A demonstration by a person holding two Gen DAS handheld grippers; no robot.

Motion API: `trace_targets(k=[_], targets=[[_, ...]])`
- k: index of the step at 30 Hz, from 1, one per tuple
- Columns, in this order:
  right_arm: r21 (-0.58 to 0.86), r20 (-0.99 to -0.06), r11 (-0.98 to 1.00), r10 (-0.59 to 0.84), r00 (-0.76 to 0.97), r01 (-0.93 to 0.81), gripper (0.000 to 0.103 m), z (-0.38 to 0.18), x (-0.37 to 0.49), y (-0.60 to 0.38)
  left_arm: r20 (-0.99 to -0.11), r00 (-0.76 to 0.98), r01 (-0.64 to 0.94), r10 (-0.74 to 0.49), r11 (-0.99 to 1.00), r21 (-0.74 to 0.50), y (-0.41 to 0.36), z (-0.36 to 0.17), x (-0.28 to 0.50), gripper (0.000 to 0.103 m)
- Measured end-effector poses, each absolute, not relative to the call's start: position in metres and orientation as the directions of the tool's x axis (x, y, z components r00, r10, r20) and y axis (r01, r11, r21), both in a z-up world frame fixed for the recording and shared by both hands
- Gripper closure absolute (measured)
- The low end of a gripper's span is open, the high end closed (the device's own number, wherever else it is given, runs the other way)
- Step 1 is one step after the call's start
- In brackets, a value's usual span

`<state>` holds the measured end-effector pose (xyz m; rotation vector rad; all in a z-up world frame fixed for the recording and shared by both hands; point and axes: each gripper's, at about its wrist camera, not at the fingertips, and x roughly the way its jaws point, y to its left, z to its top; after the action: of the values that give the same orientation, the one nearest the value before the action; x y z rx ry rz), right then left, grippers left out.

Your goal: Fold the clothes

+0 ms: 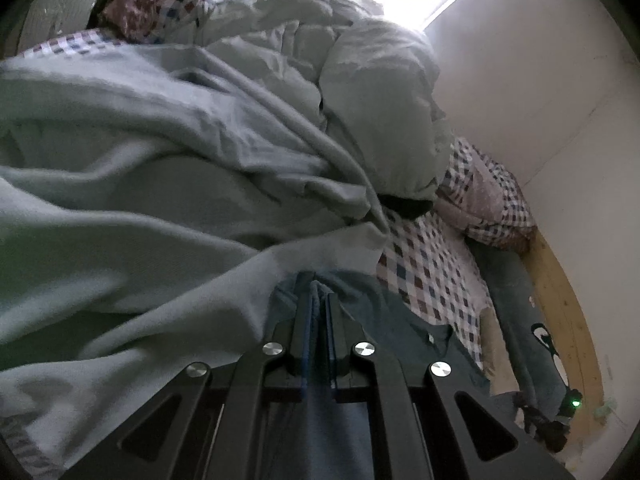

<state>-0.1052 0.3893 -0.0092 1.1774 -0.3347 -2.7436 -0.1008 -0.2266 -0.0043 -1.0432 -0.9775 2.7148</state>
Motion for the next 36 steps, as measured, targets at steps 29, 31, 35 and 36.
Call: trace_targets(k=[29, 31, 35, 36], targets=[[0.046, -0.633, -0.993, -0.113, -0.766, 0.108, 0.101, 0.051, -0.237, 0.362, -0.675, -0.738, 0.278, 0.014, -0.904, -0.323, -0.213, 0.036, -0.231, 0.098], [0.031, -0.649, -0.994, -0.098, -0.754, 0.103, 0.101, 0.042, -0.250, 0.360, -0.693, -0.721, 0.288, -0.002, -0.910, -0.298, -0.212, 0.028, -0.242, 0.098], [0.002, -0.691, -0.996, -0.069, -0.719, 0.094, 0.101, 0.015, -0.273, 0.356, -0.719, -0.694, 0.291, -0.026, -0.924, -0.248, -0.208, 0.013, -0.255, 0.098], [-0.004, -0.705, -0.996, -0.062, -0.707, 0.091, 0.101, 0.007, -0.278, 0.354, -0.722, -0.691, 0.291, -0.029, -0.926, -0.241, -0.207, 0.010, -0.256, 0.098]])
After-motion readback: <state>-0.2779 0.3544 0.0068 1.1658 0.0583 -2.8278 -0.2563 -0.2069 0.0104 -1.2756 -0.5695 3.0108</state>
